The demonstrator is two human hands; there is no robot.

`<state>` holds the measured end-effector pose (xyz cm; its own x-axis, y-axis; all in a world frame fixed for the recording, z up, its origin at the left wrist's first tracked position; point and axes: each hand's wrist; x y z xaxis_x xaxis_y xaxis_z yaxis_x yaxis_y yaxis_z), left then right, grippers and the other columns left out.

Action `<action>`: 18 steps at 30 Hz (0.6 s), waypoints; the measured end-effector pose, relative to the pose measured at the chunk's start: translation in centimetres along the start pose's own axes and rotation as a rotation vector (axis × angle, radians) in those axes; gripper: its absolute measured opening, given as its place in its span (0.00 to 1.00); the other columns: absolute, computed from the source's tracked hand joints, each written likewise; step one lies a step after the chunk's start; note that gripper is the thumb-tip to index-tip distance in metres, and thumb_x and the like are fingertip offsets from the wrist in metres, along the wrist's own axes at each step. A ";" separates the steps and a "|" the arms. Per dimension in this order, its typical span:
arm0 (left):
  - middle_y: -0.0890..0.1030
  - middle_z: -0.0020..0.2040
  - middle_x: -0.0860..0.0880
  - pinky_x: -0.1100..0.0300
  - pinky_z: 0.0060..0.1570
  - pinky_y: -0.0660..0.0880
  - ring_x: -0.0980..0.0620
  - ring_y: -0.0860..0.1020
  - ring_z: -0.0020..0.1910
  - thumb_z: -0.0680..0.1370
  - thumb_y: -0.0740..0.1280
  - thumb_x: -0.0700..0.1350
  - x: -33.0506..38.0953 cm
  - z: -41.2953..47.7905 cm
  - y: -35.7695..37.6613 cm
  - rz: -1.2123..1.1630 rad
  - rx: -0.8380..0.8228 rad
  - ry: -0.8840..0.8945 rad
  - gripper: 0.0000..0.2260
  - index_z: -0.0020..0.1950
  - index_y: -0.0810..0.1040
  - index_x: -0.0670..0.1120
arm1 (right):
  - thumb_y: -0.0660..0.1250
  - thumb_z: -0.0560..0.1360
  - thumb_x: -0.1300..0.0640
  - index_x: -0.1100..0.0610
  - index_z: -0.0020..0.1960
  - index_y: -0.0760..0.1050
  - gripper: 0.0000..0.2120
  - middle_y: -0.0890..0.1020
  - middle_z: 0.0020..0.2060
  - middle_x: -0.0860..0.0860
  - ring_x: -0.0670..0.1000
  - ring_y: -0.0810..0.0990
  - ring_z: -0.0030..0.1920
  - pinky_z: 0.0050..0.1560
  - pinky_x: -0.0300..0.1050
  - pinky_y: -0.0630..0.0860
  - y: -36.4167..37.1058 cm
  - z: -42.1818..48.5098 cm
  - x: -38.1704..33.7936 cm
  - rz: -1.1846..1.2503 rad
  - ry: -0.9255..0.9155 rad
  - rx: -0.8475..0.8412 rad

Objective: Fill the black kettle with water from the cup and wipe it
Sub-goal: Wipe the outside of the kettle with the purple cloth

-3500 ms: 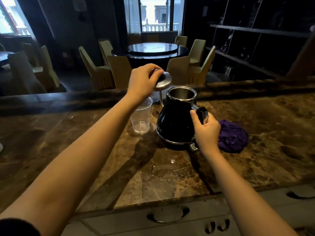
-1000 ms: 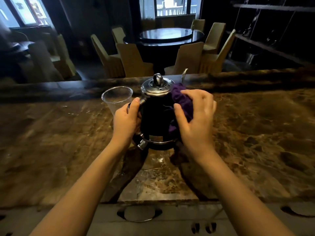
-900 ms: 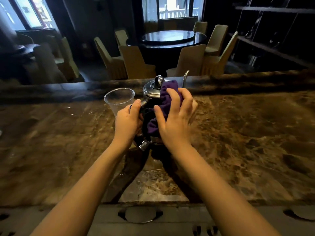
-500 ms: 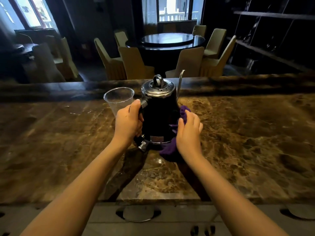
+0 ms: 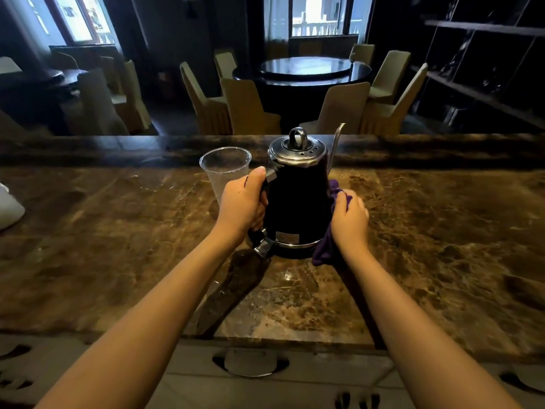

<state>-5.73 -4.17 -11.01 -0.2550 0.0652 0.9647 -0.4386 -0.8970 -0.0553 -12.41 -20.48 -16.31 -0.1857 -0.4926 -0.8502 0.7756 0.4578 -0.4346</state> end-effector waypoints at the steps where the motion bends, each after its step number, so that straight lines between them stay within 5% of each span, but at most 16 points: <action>1: 0.66 0.14 0.51 0.65 0.17 0.61 0.54 0.64 0.14 0.75 0.55 0.55 0.1 -0.2 0.2 -0.011 0.013 0.000 0.22 0.24 0.68 0.48 | 0.52 0.80 0.57 0.62 0.57 0.72 0.14 0.75 0.57 0.66 0.65 0.70 0.58 0.59 0.53 0.65 -0.1 -0.3 0.2 -0.035 0.031 -0.020; 5: 0.67 0.15 0.51 0.63 0.18 0.62 0.54 0.65 0.15 0.73 0.55 0.60 0.2 -1.9 2.4 -0.016 0.066 -0.002 0.21 0.25 0.68 0.48 | 0.50 0.80 0.53 0.61 0.57 0.71 0.17 0.72 0.59 0.67 0.67 0.69 0.59 0.59 0.54 0.66 -1.5 -0.5 -0.5 -0.083 0.156 -0.083; 8: 0.73 0.20 0.52 0.63 0.23 0.71 0.54 0.72 0.22 0.76 0.54 0.60 1.2 -3.0 3.7 -0.015 -0.072 -0.119 0.22 0.30 0.72 0.48 | 0.51 0.79 0.52 0.62 0.58 0.72 0.17 0.72 0.59 0.65 0.64 0.71 0.58 0.60 0.53 0.67 -2.9 -0.9 -0.5 -0.001 0.194 -0.101; 12: 0.82 0.46 0.47 0.54 0.52 0.74 0.50 0.79 0.47 0.78 0.46 0.61 2.8 -2.4 0.7 0.413 -0.242 -0.105 0.25 0.46 0.78 0.48 | 0.51 0.80 0.52 0.64 0.61 0.70 0.19 0.75 0.60 0.62 0.59 0.73 0.59 0.58 0.47 0.67 -6.0 -1.9 -0.5 0.139 0.292 -0.074; 15: 0.77 0.49 0.53 0.62 0.45 0.72 0.59 0.75 0.46 0.78 0.54 0.57 4.7 0.5 -2.8 0.500 -0.075 0.074 0.14 0.53 0.74 0.52 | 0.51 0.80 0.49 0.59 0.62 0.70 0.19 0.77 0.58 0.58 0.56 0.75 0.56 0.61 0.50 0.69 -7.9 -2.7 -1.3 0.275 0.351 -0.038; 18: 0.70 0.65 0.55 0.68 0.52 0.70 0.59 0.71 0.61 0.76 0.62 0.56 5.7 4.5 -3.4 0.440 -0.324 0.084 0.24 0.70 0.61 0.54 | 0.51 0.80 0.51 0.56 0.58 0.72 0.16 0.79 0.55 0.56 0.53 0.77 0.54 0.60 0.50 0.72 -7.9 -4.0 -2.9 0.386 0.329 -0.018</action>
<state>-1.81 -2.75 -4.17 -0.5359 -0.2392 0.8097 -0.5142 -0.6681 -0.5378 -20.41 -19.71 -11.63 -0.0697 -0.0273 -0.9972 0.8150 0.5749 -0.0727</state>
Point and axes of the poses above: each hand's wrist, its own z-axis towards the middle knuckle, its own y-axis out of the palm, x = y × z
